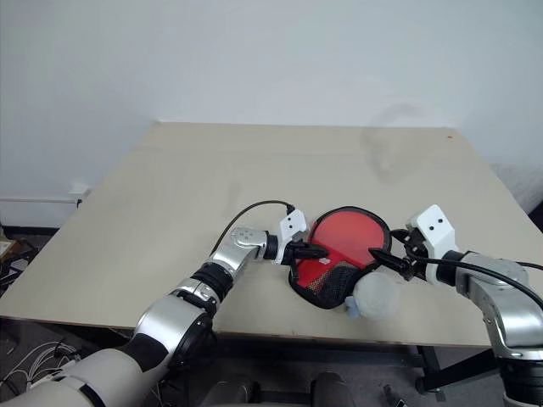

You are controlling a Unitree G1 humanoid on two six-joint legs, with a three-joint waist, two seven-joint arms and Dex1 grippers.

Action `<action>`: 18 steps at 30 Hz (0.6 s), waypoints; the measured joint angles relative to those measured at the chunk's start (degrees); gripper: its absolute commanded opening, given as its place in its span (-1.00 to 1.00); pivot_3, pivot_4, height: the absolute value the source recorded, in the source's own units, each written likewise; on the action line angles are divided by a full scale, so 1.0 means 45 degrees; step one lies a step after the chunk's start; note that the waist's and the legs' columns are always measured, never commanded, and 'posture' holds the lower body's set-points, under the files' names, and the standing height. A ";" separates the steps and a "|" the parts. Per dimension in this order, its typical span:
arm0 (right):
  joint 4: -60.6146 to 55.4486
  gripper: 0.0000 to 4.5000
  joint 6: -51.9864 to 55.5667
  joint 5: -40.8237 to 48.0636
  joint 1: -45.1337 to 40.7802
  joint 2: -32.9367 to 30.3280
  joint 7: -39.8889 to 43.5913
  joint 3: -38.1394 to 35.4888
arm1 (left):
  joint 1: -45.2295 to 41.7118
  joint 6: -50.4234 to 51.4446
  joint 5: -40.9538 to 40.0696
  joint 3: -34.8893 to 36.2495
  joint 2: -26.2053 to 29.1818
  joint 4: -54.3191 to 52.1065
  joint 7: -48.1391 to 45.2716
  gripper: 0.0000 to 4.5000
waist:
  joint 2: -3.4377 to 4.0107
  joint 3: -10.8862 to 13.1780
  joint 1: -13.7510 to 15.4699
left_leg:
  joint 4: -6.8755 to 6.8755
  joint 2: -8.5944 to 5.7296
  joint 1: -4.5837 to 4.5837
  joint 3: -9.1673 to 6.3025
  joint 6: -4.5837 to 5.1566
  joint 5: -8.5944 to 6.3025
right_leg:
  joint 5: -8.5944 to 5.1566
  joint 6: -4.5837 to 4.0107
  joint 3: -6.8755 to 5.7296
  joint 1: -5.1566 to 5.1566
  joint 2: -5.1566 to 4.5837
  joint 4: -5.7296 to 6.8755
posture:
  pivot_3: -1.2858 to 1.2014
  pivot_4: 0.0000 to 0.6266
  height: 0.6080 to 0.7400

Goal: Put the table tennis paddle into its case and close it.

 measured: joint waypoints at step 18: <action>-0.0874 0.99 0.0107 0.1512 0.1847 -0.1184 0.2167 -0.1004 | -0.0007 0.0101 0.0002 0.0001 -0.0049 0.0193 0.0106 -1.00 | -0.0080 0.0041 0.0007 | 0.0062 0.0000 0.0008 0.0003 -0.0002 0.0000 | -0.0004 0.0003 0.0003 0.0007 0.0000 0.0072 | 0.03 -1.00 1.00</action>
